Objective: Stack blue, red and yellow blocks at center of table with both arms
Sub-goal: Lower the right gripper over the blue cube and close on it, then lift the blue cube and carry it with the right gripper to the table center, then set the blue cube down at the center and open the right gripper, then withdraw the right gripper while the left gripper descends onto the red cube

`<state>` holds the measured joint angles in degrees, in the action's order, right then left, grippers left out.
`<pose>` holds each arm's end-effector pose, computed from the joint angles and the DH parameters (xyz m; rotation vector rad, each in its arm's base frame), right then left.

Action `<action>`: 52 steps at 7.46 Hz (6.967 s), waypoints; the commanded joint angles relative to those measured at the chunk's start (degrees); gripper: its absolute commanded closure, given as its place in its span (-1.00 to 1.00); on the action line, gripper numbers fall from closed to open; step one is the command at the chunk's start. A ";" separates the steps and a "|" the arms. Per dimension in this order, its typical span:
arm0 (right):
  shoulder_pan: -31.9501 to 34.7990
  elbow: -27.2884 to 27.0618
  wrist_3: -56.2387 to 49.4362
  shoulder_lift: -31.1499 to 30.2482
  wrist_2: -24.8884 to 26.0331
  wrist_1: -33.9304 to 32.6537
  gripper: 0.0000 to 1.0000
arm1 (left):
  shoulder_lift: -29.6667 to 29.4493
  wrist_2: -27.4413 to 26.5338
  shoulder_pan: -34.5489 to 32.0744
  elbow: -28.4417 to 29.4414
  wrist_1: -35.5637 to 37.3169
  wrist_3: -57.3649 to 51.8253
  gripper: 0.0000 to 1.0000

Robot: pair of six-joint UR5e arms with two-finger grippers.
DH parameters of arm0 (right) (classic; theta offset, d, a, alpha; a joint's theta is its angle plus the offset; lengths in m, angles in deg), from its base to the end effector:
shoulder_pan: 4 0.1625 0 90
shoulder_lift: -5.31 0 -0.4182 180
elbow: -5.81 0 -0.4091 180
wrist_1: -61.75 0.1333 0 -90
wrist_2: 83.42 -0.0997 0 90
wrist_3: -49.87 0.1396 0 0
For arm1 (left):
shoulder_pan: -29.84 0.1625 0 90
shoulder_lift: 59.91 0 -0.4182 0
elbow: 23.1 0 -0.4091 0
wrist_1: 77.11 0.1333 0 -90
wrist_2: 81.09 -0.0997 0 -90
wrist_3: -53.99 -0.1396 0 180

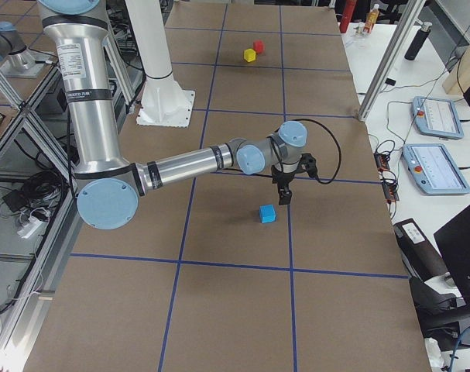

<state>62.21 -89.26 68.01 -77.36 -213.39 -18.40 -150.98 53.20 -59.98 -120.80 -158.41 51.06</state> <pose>-0.1963 -0.5535 0.5507 0.1015 -0.7775 -0.2289 -0.0342 -0.5121 0.6181 0.0197 0.7728 0.0520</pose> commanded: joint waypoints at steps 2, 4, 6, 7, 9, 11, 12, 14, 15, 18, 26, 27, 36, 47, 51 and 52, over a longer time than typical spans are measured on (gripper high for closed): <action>-3.08 4.44 0.05 0.31 0.51 2.81 -1.00 | 0.02 0.00 0.00 -0.21 0.00 0.02 -1.00; -4.94 5.68 0.14 0.58 0.68 2.81 -1.00 | 0.02 0.00 0.00 -0.21 0.00 -0.06 -1.00; -4.95 6.03 -0.03 0.32 1.21 2.72 -1.00 | 0.02 0.00 0.00 -0.38 0.00 -0.06 -1.00; -4.95 6.64 -0.12 0.32 1.12 2.72 -1.00 | 0.02 0.00 0.00 -0.38 0.00 0.02 -1.00; -5.30 8.66 -1.09 0.75 1.21 2.72 -1.00 | 0.02 0.00 0.00 -0.47 0.00 0.02 -1.00; -5.48 9.46 -1.00 0.84 1.21 2.81 -0.97 | 0.02 0.00 0.00 -0.56 0.00 -0.06 -1.00; -5.48 9.54 -1.00 0.84 1.12 2.81 -0.41 | 0.02 0.00 0.00 -0.56 0.00 -0.06 -1.00; -5.48 9.37 -1.00 0.84 1.64 2.89 1.00 | 0.02 0.09 0.00 -0.64 0.00 -0.06 -1.00; -5.04 8.41 -1.09 0.93 1.04 2.81 1.00 | 0.02 0.09 0.00 -1.08 0.09 -0.06 -1.00; -2.13 1.82 -0.65 13.34 -3.10 -16.87 1.00 | -0.16 -0.35 0.00 -2.56 0.26 0.02 -1.00; -28.58 22.09 39.57 45.75 4.46 -11.99 1.00 | -0.07 -0.09 0.26 -5.21 0.00 -0.24 -1.00; -29.29 22.64 41.17 45.75 5.51 -10.57 1.00 | -0.16 -0.17 0.26 -5.39 0.09 -0.33 -1.00; -32.02 28.18 45.75 49.36 8.24 -6.77 -0.97 | -0.07 0.00 0.18 -5.57 -0.53 -0.59 -1.00; -11.36 3.48 23.08 29.05 3.23 -16.44 -0.99 | 8.37 -21.26 38.64 -10.77 -31.29 69.98 -0.98; -11.72 3.66 23.08 28.97 3.41 -16.35 -0.99 | 5.48 -23.82 40.78 -5.48 -35.77 70.42 -0.98; -11.72 3.66 23.17 28.97 3.41 -16.35 -0.99 | 5.21 -23.82 40.78 -5.39 -35.68 70.42 -0.98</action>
<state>50.53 -85.61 91.14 -48.39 -210.02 -34.76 -144.93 29.42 -19.24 -126.73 -193.92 121.43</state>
